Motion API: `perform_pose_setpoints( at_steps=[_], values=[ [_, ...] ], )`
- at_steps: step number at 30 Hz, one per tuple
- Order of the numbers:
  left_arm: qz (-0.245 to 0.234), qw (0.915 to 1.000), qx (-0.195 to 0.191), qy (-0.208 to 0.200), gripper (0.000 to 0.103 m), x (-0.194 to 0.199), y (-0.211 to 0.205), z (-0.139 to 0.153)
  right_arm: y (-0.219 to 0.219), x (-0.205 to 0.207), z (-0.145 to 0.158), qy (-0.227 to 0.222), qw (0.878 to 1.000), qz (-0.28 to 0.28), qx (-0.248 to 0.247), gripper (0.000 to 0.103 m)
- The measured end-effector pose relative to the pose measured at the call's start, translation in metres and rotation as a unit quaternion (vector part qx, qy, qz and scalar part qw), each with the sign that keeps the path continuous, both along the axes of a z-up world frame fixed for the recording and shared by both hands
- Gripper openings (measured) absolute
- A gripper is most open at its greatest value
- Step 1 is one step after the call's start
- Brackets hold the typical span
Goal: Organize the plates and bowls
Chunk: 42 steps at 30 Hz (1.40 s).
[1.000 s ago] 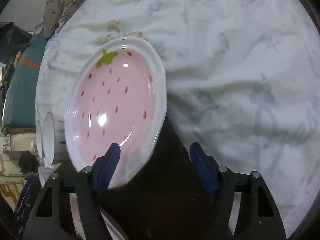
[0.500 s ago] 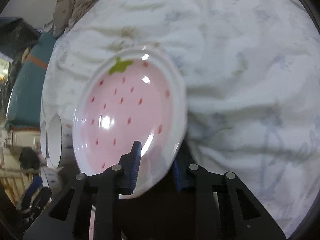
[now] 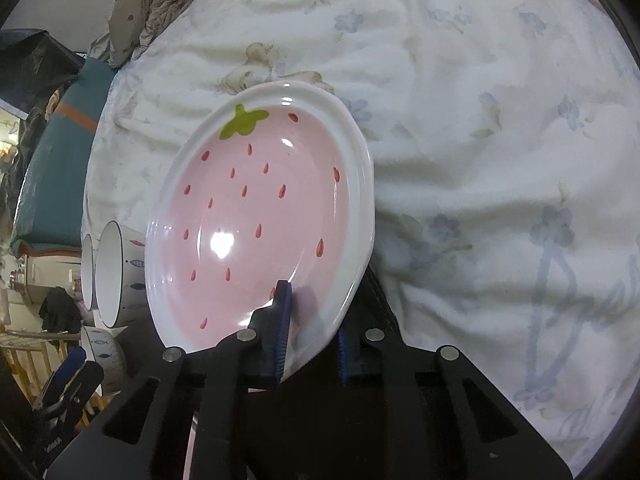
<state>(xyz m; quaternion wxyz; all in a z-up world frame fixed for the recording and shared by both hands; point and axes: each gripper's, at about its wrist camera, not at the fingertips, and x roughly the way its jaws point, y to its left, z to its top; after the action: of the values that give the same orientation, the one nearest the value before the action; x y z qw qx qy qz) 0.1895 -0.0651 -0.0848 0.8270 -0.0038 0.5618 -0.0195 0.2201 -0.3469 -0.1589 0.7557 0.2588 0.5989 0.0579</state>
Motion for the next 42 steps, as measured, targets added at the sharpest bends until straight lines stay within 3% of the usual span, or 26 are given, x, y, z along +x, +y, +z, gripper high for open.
perform_pose_setpoints(
  at_steps=[10, 19, 22, 24, 27, 28, 33, 35, 39, 42],
  values=[
    [-0.007, 1.0, -0.007, 0.0, 0.103, -0.002, -0.004, 0.004, -0.016, -0.019, 0.01, 0.008, 1.0, 0.007, -0.021, 0.015],
    [-0.027, 0.9993, -0.027, 0.003, 0.103, -0.01, -0.018, 0.008, -0.065, -0.065, 0.005, 0.071, 0.997, 0.007, -0.031, 0.017],
    [-0.044, 0.9982, -0.039, 0.012, 0.103, -0.012, -0.029, 0.006, -0.083, -0.07, 0.001, 0.1, 0.995, -0.004, 0.01, 0.017],
    [-0.048, 0.9972, -0.053, 0.021, 0.1, -0.01, -0.035, 0.004, -0.095, -0.073, 0.008, 0.083, 0.996, -0.026, 0.022, 0.021],
    [-0.059, 0.9891, -0.113, 0.073, 0.086, 0.002, -0.051, -0.007, -0.113, -0.075, 0.012, 0.067, 0.995, -0.06, 0.041, 0.021],
    [-0.058, 0.9883, -0.116, 0.082, 0.084, 0.006, -0.056, -0.009, -0.117, -0.074, 0.01, 0.067, 0.995, -0.065, 0.043, 0.021],
    [-0.054, 0.9886, -0.082, 0.114, 0.083, 0.023, -0.08, -0.028, -0.12, -0.071, 0.006, 0.07, 0.994, -0.066, 0.058, 0.021],
    [-0.056, 0.9884, -0.067, 0.124, 0.066, 0.027, -0.088, -0.036, -0.119, -0.068, 0.004, 0.072, 0.993, -0.069, 0.06, 0.021],
    [-0.061, 0.9833, -0.074, 0.154, 0.064, 0.029, -0.103, -0.053, -0.118, -0.068, 0.004, 0.073, 0.994, -0.065, 0.054, 0.021],
    [-0.07, 0.9812, -0.064, 0.168, 0.046, 0.028, -0.117, -0.067, -0.113, -0.067, 0.002, 0.074, 0.995, -0.057, 0.047, 0.021]
  ],
)
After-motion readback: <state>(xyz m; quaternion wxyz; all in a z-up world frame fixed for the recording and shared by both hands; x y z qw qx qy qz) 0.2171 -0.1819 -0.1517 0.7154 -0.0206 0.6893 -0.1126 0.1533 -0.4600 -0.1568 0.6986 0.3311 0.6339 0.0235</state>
